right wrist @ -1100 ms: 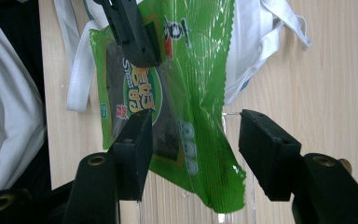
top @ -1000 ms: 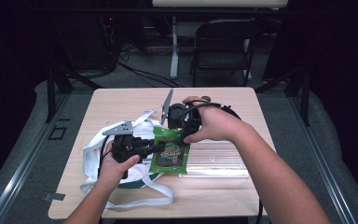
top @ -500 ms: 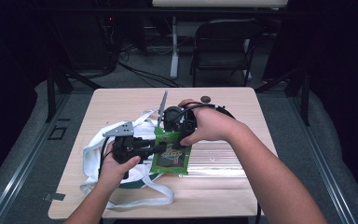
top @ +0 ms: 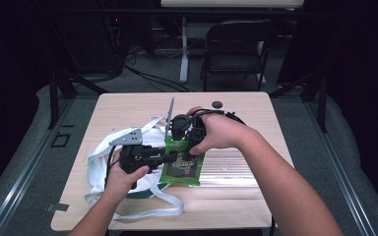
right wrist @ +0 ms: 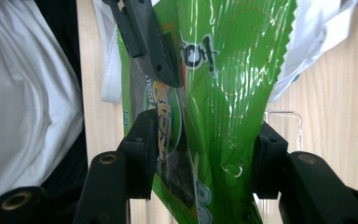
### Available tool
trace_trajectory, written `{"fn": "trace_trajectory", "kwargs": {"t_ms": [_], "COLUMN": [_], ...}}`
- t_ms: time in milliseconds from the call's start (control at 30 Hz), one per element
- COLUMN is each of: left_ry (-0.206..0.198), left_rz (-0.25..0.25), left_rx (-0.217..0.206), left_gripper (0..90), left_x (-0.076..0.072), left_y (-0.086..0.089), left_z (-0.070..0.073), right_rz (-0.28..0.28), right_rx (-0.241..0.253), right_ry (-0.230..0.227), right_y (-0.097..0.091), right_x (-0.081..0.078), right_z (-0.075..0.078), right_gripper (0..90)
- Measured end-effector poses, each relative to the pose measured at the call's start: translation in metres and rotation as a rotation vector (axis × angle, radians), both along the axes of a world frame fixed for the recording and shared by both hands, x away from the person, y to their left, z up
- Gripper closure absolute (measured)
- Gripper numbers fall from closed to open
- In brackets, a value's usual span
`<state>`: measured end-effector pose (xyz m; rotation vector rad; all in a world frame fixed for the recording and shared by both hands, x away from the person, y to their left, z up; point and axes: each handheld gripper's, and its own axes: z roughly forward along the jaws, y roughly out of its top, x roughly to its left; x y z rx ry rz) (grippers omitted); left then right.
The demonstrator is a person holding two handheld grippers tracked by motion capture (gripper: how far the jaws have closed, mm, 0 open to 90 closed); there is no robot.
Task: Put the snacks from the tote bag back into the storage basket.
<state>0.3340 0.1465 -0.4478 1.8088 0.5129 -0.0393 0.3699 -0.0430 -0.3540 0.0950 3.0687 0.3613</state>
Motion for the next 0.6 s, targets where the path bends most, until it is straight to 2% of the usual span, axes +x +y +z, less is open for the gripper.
{"fn": "trace_trajectory", "kwargs": {"t_ms": [200, 467, 600], "left_ry": [-0.002, -0.015, -0.020], "left_rz": [-0.001, -0.008, -0.011], "left_rx": [-0.001, -0.006, -0.004], "left_gripper": [72.8, 72.8, 72.8], "left_x": [-0.0003, -0.0016, -0.0023], "left_y": [-0.0006, -0.0017, -0.0026], "left_z": [-0.0003, 0.0003, 0.0002], "right_rz": [-0.004, -0.010, -0.011], "right_rx": [0.004, 0.011, 0.012], "right_ry": [0.022, 0.069, 0.076], "right_y": [-0.0014, -0.0043, -0.0047], "right_x": [0.0018, 0.0056, 0.0056], "right_z": [-0.0001, 0.0021, 0.0020], "right_gripper": [56.8, 67.6, 69.4]}}
